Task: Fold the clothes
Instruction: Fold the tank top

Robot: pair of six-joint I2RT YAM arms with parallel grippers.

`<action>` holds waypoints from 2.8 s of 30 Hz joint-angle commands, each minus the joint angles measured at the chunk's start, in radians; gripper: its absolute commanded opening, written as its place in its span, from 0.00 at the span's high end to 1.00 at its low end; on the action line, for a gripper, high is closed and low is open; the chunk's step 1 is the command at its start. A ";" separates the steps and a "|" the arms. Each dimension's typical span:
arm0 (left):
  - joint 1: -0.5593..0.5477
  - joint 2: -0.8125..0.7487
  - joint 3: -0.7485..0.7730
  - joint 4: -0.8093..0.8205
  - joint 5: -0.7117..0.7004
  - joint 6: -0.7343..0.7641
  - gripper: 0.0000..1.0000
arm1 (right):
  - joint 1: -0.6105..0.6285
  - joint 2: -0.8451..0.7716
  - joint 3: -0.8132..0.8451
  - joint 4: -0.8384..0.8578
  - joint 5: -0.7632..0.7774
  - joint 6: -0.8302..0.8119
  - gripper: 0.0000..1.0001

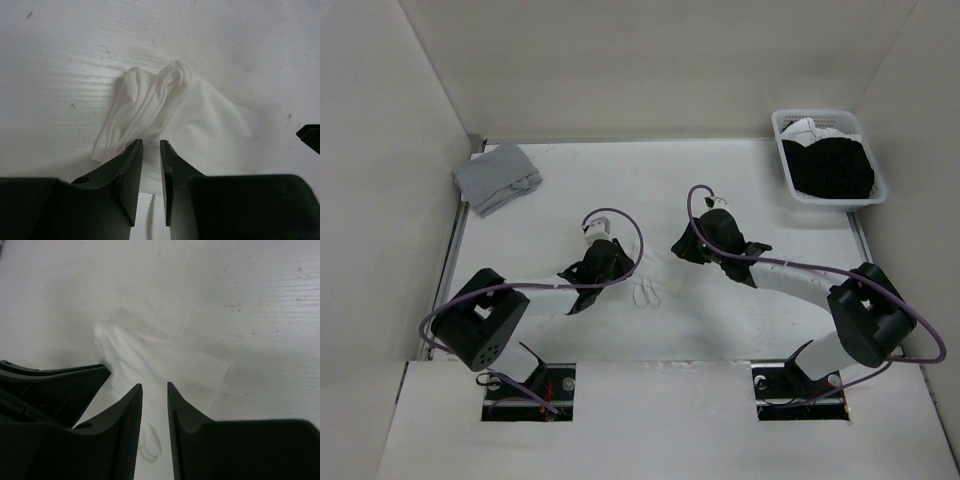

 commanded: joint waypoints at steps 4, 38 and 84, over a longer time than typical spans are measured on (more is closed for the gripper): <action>-0.008 0.036 0.059 0.023 -0.105 0.050 0.78 | -0.024 0.012 -0.034 0.108 0.008 -0.028 0.67; 0.117 -0.049 -0.019 -0.069 0.045 -0.065 0.99 | -0.099 0.146 -0.094 0.186 -0.003 0.053 0.95; 0.164 0.241 0.251 0.104 0.112 -0.042 0.85 | 0.149 0.077 -0.203 0.207 0.002 0.110 0.93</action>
